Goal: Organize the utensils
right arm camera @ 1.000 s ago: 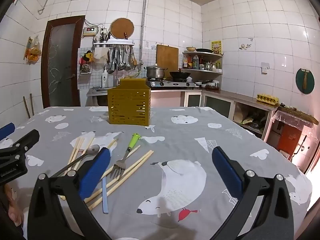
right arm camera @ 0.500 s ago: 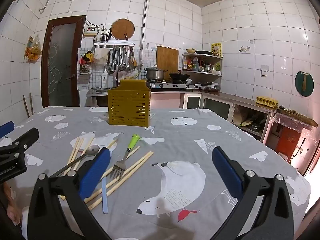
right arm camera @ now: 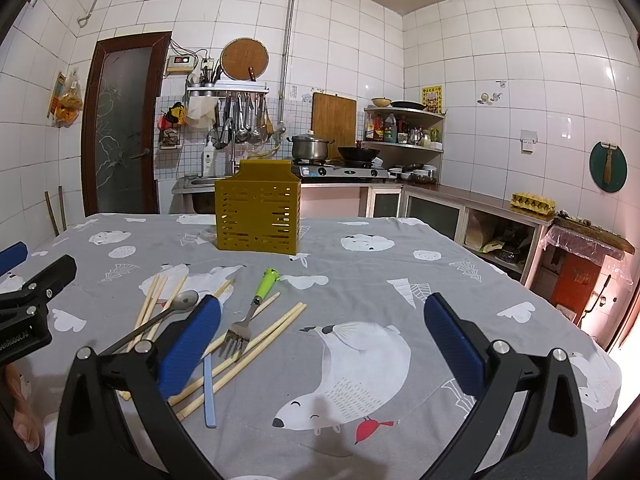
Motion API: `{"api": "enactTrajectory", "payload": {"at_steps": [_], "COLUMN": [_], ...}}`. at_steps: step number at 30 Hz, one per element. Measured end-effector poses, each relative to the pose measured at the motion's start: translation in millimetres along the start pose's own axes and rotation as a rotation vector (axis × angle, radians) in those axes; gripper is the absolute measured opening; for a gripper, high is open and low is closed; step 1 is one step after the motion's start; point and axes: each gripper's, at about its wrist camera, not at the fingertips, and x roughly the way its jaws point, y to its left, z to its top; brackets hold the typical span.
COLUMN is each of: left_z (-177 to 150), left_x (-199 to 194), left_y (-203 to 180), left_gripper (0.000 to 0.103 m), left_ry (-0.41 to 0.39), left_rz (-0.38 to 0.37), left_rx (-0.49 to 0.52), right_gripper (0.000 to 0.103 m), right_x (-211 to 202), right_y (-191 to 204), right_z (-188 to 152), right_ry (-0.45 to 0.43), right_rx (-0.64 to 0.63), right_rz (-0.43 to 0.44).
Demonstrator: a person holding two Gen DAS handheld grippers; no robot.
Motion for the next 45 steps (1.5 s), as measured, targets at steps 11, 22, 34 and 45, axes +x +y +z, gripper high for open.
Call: {"api": "enactTrajectory", "payload": {"at_steps": [11,22,34,45], "left_z": [4.8,7.3,5.0,4.2], "left_x": [-1.1,0.1,-1.5,-2.2], "left_y": [2.5,2.2,0.5,0.0], "left_gripper": [0.098,0.098,0.098,0.098], "left_ry": [-0.006,-0.009,-0.011,-0.013], "left_rz": [-0.002,-0.002,-0.002,-0.001], "left_rx": [0.001,0.003,0.003,0.003], "right_gripper": [0.099,0.099,0.099,0.099], "right_x": [-1.9,-2.0,-2.9,-1.9], "right_y": [-1.3,-1.1,-2.5,-1.2], "right_z": [1.1,1.4,3.7,3.3], "right_ry": [-0.002,-0.005,-0.008,-0.008], "right_rx": [0.001,0.002,0.004,0.004], "right_rz": [-0.001,-0.003,-0.006,-0.007]}}
